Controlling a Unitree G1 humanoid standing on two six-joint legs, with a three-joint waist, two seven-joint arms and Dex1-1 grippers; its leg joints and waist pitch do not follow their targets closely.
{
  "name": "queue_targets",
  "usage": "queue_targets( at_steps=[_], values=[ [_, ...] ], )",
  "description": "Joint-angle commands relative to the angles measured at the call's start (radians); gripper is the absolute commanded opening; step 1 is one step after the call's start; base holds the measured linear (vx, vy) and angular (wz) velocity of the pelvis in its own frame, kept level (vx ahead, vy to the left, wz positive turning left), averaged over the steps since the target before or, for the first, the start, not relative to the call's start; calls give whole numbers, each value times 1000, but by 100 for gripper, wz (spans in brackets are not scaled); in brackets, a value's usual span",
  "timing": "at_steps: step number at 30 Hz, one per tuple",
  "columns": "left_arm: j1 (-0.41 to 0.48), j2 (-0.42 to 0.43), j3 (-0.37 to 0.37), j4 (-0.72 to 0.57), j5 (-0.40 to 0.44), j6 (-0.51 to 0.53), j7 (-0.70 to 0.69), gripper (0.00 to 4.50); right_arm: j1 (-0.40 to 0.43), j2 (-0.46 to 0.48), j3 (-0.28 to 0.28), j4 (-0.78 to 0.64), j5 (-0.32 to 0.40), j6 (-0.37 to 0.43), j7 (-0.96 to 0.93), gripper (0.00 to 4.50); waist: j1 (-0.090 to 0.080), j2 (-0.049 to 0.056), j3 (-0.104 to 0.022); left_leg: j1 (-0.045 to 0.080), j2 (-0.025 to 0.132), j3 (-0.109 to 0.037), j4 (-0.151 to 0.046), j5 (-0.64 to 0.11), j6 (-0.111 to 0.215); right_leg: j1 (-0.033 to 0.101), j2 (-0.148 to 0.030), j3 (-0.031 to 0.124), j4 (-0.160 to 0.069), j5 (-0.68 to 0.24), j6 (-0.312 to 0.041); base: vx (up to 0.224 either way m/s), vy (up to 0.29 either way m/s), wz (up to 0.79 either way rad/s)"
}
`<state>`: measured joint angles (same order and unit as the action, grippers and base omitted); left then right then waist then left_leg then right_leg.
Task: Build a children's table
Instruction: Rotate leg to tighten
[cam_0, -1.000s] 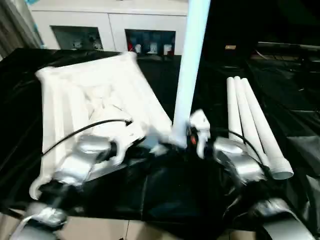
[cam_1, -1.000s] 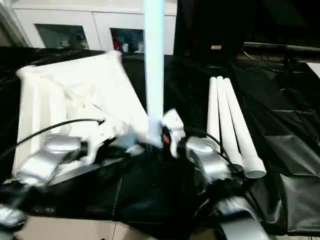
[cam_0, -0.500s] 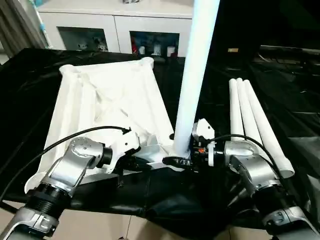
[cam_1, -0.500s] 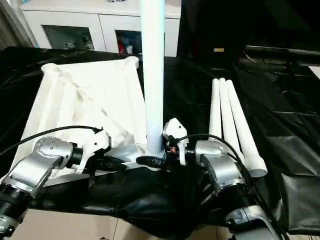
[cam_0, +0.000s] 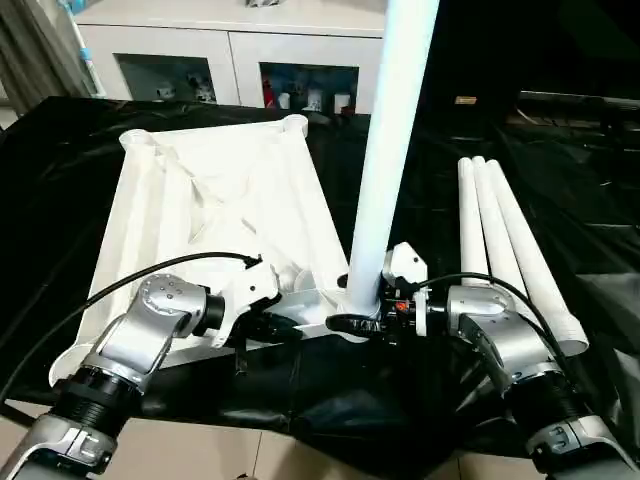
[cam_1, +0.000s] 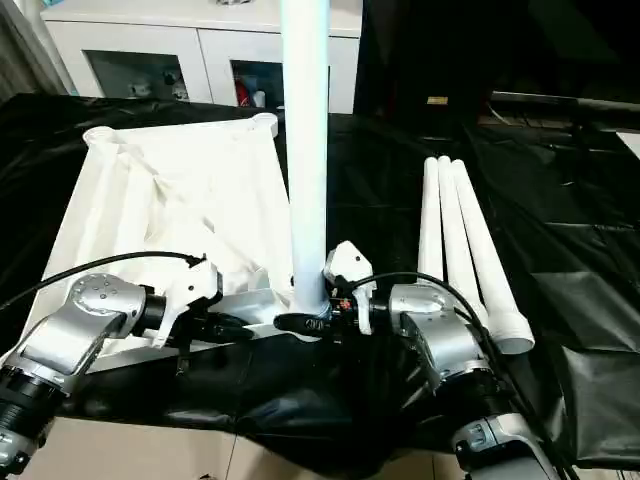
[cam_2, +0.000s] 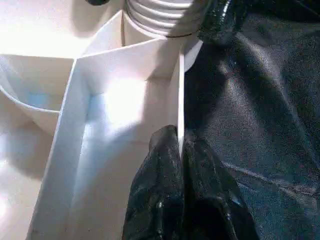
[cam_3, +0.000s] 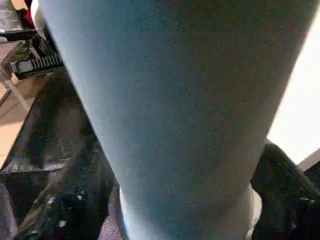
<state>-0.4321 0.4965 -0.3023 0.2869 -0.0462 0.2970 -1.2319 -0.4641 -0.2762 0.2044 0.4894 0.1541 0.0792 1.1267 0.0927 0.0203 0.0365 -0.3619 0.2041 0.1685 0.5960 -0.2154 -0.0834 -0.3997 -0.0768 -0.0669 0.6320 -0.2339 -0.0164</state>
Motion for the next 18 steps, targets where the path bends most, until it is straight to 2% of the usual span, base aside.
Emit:
queue_targets(
  at_steps=[1,6,12,18],
  values=[
    [6,-4,-32,2,-13,-3,-35,0,-1,2,7,-4,-4,-3,0,320,1,0,-63,3,23,-2,-52,54,120,65,-58,44,-41,235,-288,0,0,0],
    [7,-2,-34,6,-11,-3,-36,0,5,2,15,8,-14,-14,-4,280,2,-1,-64,2,23,-2,-51,47,119,65,-58,44,-41,228,-289,0,0,0],
    [10,-1,-35,8,-8,-2,-34,0,9,3,22,12,-21,-21,-10,275,2,-1,-63,1,23,-2,-50,45,121,64,-58,43,-40,215,-288,0,0,0],
    [8,-10,-31,16,-4,-2,-15,0,10,12,15,32,-31,-20,-47,274,1,-2,-60,1,24,-2,-53,6,97,64,-60,45,-46,145,-277,0,0,0]
  ],
)
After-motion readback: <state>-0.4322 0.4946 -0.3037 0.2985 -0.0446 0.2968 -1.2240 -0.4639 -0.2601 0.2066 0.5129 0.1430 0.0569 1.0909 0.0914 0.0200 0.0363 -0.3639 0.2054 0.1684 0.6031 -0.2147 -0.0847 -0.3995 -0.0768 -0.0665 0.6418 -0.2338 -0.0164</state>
